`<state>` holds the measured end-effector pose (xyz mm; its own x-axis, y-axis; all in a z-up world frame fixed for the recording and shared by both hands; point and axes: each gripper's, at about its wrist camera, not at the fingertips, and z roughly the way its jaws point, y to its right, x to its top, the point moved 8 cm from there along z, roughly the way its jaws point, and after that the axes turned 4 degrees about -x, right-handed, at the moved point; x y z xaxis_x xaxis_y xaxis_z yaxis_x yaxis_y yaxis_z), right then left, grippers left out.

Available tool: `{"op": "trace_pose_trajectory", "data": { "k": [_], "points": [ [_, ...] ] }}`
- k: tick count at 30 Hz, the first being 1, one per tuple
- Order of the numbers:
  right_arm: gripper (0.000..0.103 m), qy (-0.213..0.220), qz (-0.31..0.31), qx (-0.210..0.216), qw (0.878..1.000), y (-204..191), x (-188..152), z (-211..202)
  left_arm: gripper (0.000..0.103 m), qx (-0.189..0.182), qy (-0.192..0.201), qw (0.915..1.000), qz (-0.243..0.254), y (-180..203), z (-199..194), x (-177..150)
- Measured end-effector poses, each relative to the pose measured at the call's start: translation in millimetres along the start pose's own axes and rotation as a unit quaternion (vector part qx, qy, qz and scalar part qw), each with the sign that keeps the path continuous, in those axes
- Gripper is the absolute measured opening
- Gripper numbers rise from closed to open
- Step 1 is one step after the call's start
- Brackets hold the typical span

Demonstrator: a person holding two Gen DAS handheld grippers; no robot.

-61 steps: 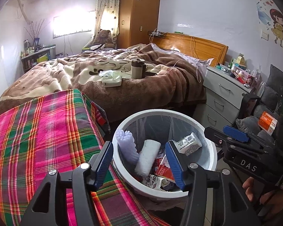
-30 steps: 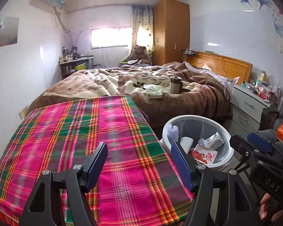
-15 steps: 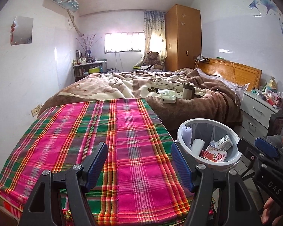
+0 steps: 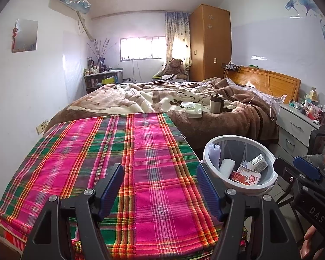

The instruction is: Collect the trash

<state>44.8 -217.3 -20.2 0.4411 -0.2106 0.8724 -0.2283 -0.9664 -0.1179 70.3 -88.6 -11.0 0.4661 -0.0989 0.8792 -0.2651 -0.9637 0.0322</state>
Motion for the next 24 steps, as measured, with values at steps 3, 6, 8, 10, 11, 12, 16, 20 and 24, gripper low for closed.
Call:
{"op": "trace_pose_trajectory", "data": {
  "k": [3,6,8,10,11,12,16,20,24],
  "points": [
    [0.067,-0.001,0.000,0.000,1.000,-0.6,-0.2,-0.6,0.069,0.001,0.000,1.0000,-0.001,-1.5,-0.6,-0.1],
    [0.067,0.000,0.000,0.000,1.000,-1.5,0.2,-1.5,0.069,0.000,0.001,1.0000,-0.001,-1.4,-0.9,0.2],
    [0.067,0.000,0.001,0.001,1.000,-1.8,0.7,-1.7,0.069,0.001,0.000,1.0000,-0.001,-1.6,-0.9,0.1],
    [0.067,0.001,0.001,0.001,1.000,-2.0,0.6,-2.4,0.069,0.000,0.001,1.0000,-0.001,-1.3,-1.1,0.2],
    [0.067,0.002,0.001,0.001,1.000,-2.5,0.4,-2.3,0.069,0.000,0.001,1.0000,-0.001,-1.4,-1.4,0.0],
    [0.067,0.002,0.001,0.001,1.000,-2.8,0.5,-2.3,0.069,0.000,0.001,1.0000,-0.001,-1.4,-1.5,0.0],
    [0.067,0.002,0.001,0.000,1.000,-2.7,0.6,-2.3,0.069,-0.001,0.000,1.0000,0.000,-1.0,-2.5,0.5],
    [0.067,0.002,0.001,0.000,1.000,-2.9,0.5,-2.5,0.069,-0.002,-0.001,1.0000,0.000,-1.1,-2.0,0.5],
    [0.067,0.002,0.001,-0.001,1.000,-2.8,0.4,-2.6,0.069,-0.003,0.000,1.0000,0.000,-1.0,-2.8,0.8]
  ]
}}
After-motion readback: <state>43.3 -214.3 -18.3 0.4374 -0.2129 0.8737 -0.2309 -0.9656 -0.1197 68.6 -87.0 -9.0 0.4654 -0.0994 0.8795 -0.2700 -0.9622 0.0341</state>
